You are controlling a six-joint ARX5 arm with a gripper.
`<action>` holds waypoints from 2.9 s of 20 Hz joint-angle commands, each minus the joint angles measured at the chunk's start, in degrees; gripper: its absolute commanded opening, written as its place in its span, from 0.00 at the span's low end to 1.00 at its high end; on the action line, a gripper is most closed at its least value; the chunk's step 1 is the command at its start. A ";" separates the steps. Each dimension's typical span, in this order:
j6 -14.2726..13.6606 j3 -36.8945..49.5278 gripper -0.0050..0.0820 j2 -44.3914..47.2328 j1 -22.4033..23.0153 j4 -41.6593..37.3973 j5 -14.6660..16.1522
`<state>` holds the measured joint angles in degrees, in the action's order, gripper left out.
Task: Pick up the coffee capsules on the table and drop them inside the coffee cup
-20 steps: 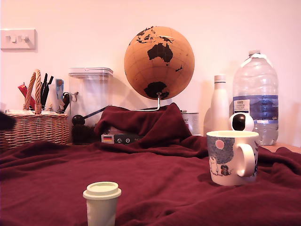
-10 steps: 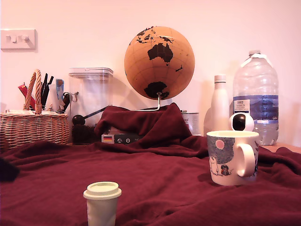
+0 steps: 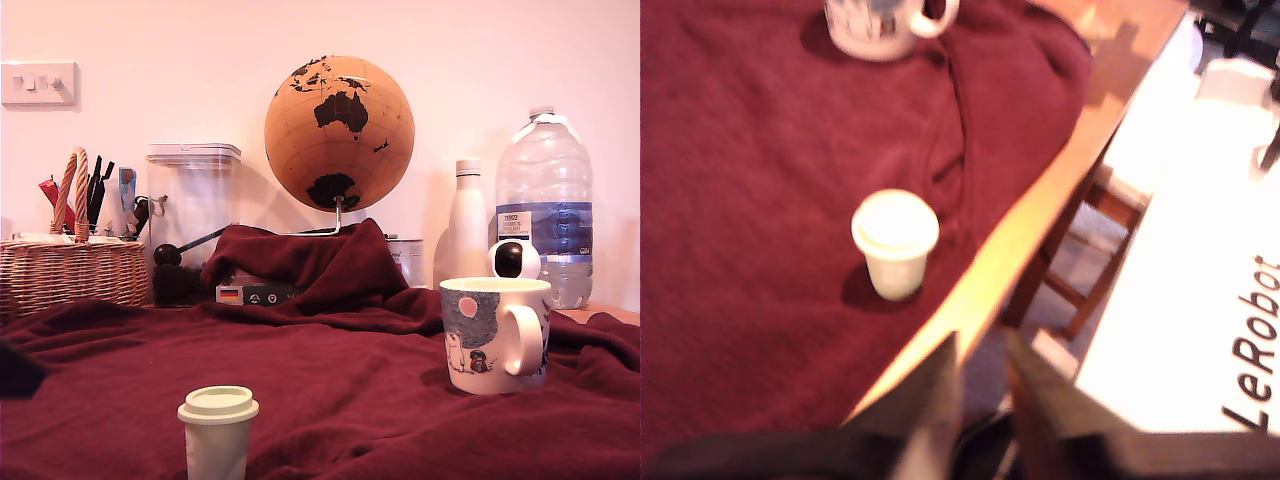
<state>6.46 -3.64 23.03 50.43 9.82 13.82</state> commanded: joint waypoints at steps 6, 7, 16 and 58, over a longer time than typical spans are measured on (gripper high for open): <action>-0.52 -0.13 0.94 0.22 -0.02 -2.58 -3.15; -0.55 0.02 0.94 0.22 -0.02 -3.13 -3.78; -3.50 1.22 0.94 0.22 -0.02 -7.54 -7.30; -1.92 -4.11 0.94 43.43 0.00 -30.38 -5.88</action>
<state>4.36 -7.25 66.06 50.43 -20.53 7.64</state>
